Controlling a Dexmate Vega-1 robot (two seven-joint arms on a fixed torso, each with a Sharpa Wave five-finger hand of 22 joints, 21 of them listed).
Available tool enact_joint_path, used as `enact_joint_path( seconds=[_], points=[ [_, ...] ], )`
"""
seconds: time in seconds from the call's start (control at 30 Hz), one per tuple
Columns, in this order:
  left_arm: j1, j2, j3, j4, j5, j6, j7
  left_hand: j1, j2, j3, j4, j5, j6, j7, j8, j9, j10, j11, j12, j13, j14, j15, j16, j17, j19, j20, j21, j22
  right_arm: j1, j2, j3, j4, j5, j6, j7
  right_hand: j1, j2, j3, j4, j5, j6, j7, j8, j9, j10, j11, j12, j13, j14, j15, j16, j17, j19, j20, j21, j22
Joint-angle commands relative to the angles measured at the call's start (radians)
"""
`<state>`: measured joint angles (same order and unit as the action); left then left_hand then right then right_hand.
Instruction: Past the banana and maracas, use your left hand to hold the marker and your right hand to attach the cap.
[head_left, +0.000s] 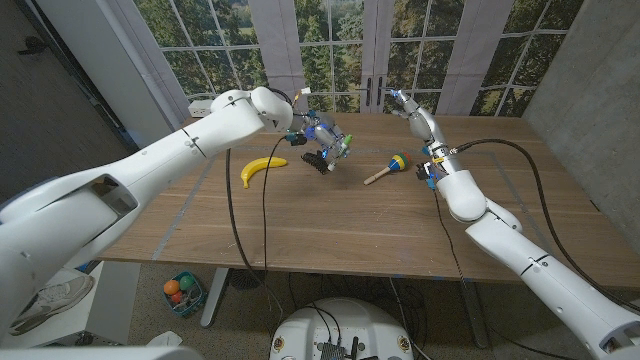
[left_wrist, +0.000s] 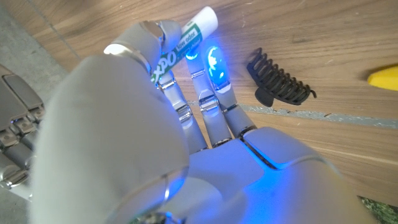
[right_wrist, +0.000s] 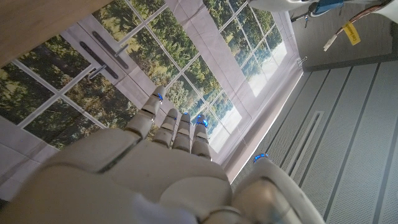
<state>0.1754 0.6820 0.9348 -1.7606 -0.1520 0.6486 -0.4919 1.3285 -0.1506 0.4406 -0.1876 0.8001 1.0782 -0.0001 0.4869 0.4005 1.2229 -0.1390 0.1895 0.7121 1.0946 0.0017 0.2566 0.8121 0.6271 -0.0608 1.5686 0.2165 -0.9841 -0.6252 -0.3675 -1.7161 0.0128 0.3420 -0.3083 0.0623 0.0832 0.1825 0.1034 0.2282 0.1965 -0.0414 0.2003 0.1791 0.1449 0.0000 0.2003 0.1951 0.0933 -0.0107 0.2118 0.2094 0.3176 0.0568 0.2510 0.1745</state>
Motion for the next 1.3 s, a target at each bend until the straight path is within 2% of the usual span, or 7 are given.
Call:
enact_joint_path(
  seconds=[0.03, 0.47, 0.77, 0.93, 1.17, 1.3],
  points=[
    [-0.067, 0.007, 0.092, -0.01, 0.151, 0.034, -0.075, 0.014, 0.028, 0.016, 0.026, -0.016, -0.006, -0.001, -0.007, -0.003, -0.005, -0.005, 0.0, -0.006, 0.194, -0.241, -0.006, 0.032, -0.007, -0.113, 0.006, 0.004, -0.03, 0.002, 0.038, 0.021, 0.121, 0.006, 0.019, 0.004, 0.012, 0.009, 0.0, 0.004, 0.009, 0.001, 0.005, 0.002, 0.01, -0.002, 0.004, 0.003, 0.006, 0.003, 0.008, 0.003, -0.002, -0.003, -0.005, 0.004],
    [-0.094, -0.003, 0.192, -0.035, 0.372, 0.039, -0.116, 0.0, 0.035, -0.006, 0.032, -0.062, 0.005, -0.011, -0.014, -0.02, 0.004, -0.023, 0.002, -0.036, 0.198, -0.243, -0.031, -0.016, -0.002, -0.106, -0.002, -0.003, -0.044, 0.017, 0.065, 0.059, 0.273, 0.048, 0.077, 0.004, 0.013, 0.012, -0.001, 0.002, 0.01, 0.002, 0.003, 0.002, 0.014, -0.001, 0.005, 0.003, 0.004, 0.003, 0.007, 0.004, -0.003, -0.002, -0.009, 0.005],
    [-0.1, -0.028, 0.23, -0.005, 0.473, 0.02, -0.185, -0.002, 0.041, -0.017, 0.031, -0.091, 0.005, -0.014, -0.02, -0.03, -0.011, -0.027, -0.003, -0.052, 0.201, -0.243, -0.041, -0.042, -0.006, -0.106, -0.004, -0.005, -0.052, 0.02, 0.074, 0.064, 0.304, 0.056, 0.081, 0.004, 0.013, 0.013, -0.001, 0.001, 0.012, 0.003, 0.002, 0.002, 0.015, 0.0, 0.005, 0.003, 0.004, 0.005, 0.007, 0.004, -0.004, -0.001, -0.011, 0.005],
    [-0.111, -0.042, 0.258, 0.02, 0.531, -0.009, -0.236, -0.005, 0.048, -0.024, 0.032, -0.112, 0.0, -0.018, -0.025, -0.035, -0.018, -0.033, -0.003, -0.062, 0.2, -0.244, -0.049, -0.064, -0.014, -0.104, -0.006, -0.007, -0.056, 0.016, 0.08, 0.062, 0.324, 0.046, 0.087, 0.003, 0.012, 0.014, -0.002, -0.001, 0.025, -0.02, 0.005, 0.002, 0.017, 0.001, 0.005, 0.003, 0.003, 0.006, 0.007, 0.005, -0.005, 0.001, -0.013, 0.005],
    [-0.122, -0.064, 0.292, 0.046, 0.616, -0.021, -0.31, -0.002, 0.053, -0.034, 0.028, -0.143, -0.009, -0.017, -0.032, -0.041, -0.036, -0.037, -0.006, -0.074, 0.193, -0.244, -0.056, -0.089, -0.023, -0.106, -0.007, -0.008, -0.055, 0.019, 0.084, 0.072, 0.356, 0.05, 0.102, 0.002, 0.012, 0.015, -0.001, -0.002, 0.029, -0.022, 0.005, 0.001, 0.016, 0.001, 0.004, 0.003, 0.0, 0.008, 0.006, 0.006, -0.006, 0.001, -0.016, 0.005],
    [-0.111, -0.068, 0.291, 0.049, 0.656, -0.033, -0.318, -0.001, 0.056, -0.038, 0.028, -0.161, -0.015, -0.016, -0.037, -0.045, -0.045, -0.039, -0.006, -0.08, 0.185, -0.245, -0.062, -0.105, -0.026, -0.107, -0.009, -0.01, -0.054, 0.022, 0.085, 0.074, 0.363, 0.051, 0.101, 0.002, 0.012, 0.016, -0.002, -0.003, 0.03, -0.021, 0.004, 0.001, 0.014, 0.002, 0.003, 0.003, -0.001, 0.008, 0.006, 0.007, -0.007, 0.002, -0.017, 0.005]
  ],
)
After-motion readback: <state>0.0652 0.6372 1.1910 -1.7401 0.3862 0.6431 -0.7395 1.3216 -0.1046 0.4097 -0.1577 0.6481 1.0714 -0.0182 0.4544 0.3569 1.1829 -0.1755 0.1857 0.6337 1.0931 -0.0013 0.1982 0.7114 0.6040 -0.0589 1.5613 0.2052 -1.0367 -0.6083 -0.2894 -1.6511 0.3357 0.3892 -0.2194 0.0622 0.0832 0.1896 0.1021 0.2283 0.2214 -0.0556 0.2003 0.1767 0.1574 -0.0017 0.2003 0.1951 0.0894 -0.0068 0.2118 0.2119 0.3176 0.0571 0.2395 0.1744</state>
